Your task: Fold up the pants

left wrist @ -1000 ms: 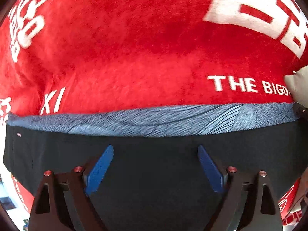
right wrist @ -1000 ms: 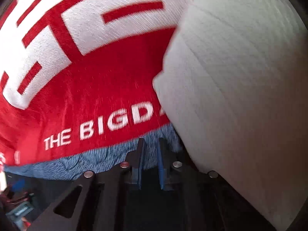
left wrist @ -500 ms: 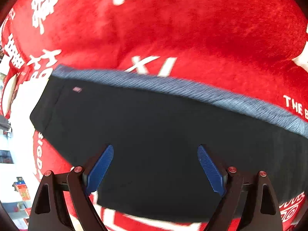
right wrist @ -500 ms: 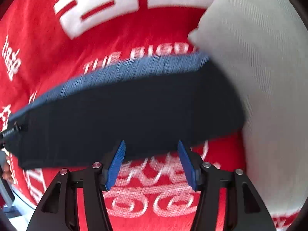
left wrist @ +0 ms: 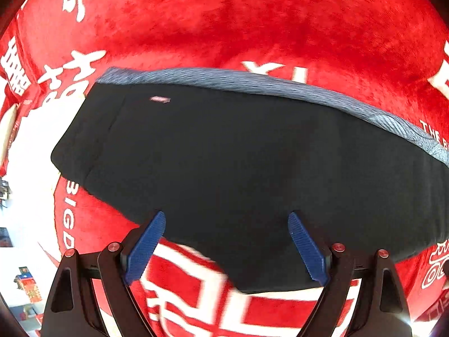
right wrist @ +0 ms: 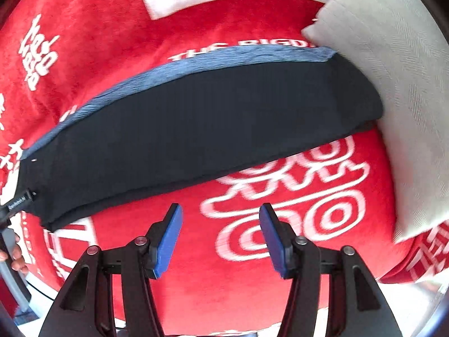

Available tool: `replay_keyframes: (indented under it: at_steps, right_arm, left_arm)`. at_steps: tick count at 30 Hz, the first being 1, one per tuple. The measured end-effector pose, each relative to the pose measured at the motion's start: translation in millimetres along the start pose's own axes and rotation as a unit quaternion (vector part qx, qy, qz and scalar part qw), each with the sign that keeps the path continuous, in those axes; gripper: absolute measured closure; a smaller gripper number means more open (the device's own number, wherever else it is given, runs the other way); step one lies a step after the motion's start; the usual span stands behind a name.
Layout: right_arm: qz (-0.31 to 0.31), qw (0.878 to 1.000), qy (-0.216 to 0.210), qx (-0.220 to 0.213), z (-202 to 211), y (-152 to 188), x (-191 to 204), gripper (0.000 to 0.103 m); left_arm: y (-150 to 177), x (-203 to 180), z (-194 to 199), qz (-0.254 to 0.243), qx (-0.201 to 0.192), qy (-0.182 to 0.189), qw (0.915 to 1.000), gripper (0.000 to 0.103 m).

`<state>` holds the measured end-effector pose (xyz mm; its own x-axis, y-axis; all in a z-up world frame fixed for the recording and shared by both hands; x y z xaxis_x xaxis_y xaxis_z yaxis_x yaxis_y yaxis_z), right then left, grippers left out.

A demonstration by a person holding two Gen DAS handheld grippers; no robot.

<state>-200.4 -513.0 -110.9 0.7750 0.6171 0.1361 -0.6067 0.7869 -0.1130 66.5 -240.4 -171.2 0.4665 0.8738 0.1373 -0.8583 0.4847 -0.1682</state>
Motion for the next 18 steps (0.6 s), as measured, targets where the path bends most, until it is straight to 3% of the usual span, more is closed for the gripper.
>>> replay_keyframes:
  at_steps: [5, 11, 14, 18]
  right_arm:
    - [0.001, 0.996, -0.083, 0.029, -15, 32, 75, 0.042]
    - [0.003, 0.977, -0.201, 0.074, -47, 64, 163, 0.042]
    - [-0.007, 0.968, -0.232, 0.092, -61, 69, 189, 0.042]
    - [-0.029, 0.965, -0.241, 0.097, -77, 68, 199, 0.042]
  left_arm:
    - [0, 56, -4, -0.012, -0.011, -0.007, 0.9998, 0.013]
    - [-9, 106, -16, -0.025, -0.023, -0.017, 0.9993, 0.013]
    - [-12, 114, -23, -0.029, -0.026, 0.000, 0.9992, 0.013]
    - [-11, 103, -28, -0.050, -0.027, 0.027, 0.9980, 0.013]
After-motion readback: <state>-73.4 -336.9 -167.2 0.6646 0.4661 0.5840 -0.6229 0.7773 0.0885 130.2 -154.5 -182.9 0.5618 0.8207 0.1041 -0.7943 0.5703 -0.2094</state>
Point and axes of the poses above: each gripper's, at about its wrist camera, not at the fingertips, and z roughly against the way its jaws point, x to its left, y to its underside, the point moved 2 cm from there along -z, roughly the way its jaws point, and after that the axes turned 8 degrees about -z, right-handed, at the moved point
